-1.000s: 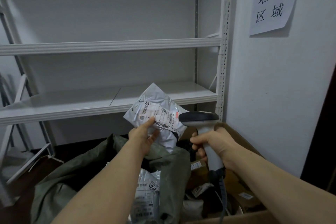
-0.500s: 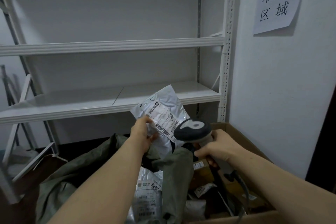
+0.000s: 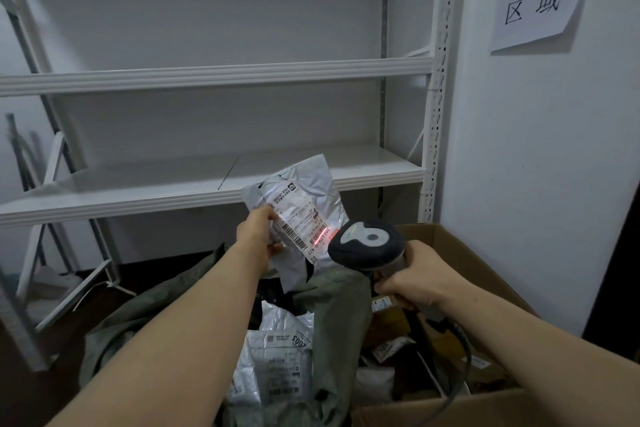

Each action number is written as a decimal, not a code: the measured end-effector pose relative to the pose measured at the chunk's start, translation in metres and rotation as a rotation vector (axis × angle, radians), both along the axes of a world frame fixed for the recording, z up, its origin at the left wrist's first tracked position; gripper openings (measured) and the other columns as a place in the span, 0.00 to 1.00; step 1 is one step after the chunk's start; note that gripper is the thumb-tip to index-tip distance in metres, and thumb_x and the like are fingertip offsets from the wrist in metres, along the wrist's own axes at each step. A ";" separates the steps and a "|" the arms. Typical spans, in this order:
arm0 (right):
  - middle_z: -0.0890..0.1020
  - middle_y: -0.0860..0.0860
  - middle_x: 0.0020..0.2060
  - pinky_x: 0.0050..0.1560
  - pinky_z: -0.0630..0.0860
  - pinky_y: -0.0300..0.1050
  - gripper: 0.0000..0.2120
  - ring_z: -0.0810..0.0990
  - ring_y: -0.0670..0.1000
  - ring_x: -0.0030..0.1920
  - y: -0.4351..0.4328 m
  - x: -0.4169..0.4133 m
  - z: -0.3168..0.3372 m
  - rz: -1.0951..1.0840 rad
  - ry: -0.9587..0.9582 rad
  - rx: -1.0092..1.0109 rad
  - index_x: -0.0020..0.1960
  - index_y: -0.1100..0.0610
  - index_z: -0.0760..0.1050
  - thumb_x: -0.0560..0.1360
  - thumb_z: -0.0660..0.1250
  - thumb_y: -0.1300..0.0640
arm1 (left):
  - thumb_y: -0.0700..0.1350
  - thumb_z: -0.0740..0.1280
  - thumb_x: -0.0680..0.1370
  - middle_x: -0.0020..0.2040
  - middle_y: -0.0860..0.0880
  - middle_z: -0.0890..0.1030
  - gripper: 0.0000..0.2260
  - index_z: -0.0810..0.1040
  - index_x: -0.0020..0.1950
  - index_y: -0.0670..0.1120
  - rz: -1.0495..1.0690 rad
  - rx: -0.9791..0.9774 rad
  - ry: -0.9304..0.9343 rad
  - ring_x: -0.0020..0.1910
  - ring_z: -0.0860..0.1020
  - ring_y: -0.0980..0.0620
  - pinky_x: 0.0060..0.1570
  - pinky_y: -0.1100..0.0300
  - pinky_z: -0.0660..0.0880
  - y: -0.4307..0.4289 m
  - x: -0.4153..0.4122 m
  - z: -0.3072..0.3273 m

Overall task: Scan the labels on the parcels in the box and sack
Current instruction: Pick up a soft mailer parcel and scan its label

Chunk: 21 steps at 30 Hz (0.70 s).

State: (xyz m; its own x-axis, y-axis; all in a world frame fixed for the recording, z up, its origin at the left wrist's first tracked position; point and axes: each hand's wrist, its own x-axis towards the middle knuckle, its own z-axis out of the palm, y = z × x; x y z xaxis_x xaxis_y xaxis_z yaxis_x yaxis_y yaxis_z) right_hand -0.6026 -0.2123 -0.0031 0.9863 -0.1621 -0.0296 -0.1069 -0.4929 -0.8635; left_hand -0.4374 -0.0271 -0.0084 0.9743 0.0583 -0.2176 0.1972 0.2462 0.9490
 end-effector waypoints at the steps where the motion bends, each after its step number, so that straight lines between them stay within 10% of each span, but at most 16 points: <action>1: 0.76 0.57 0.32 0.25 0.71 0.39 0.08 0.73 0.48 0.24 0.000 0.000 -0.001 0.009 0.001 -0.005 0.43 0.63 0.75 0.67 0.69 0.71 | 0.38 0.63 0.70 0.38 0.44 0.75 0.03 0.71 0.42 0.44 0.001 0.011 0.000 0.37 0.74 0.46 0.37 0.56 0.71 0.000 0.000 0.000; 21: 0.79 0.59 0.39 0.29 0.73 0.35 0.13 0.76 0.49 0.33 -0.001 0.015 -0.012 0.013 -0.025 -0.011 0.49 0.67 0.77 0.65 0.72 0.70 | 0.38 0.63 0.71 0.40 0.44 0.75 0.03 0.71 0.43 0.44 0.012 0.019 0.020 0.36 0.73 0.48 0.34 0.56 0.72 0.001 0.003 -0.004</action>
State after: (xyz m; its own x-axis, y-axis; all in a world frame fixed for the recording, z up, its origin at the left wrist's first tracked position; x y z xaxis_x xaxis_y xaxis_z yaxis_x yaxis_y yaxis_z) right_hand -0.5873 -0.2136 -0.0154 0.9887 -0.1496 -0.0030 -0.0788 -0.5039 -0.8601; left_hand -0.4340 -0.0265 -0.0123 0.9690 0.0741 -0.2355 0.2132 0.2304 0.9495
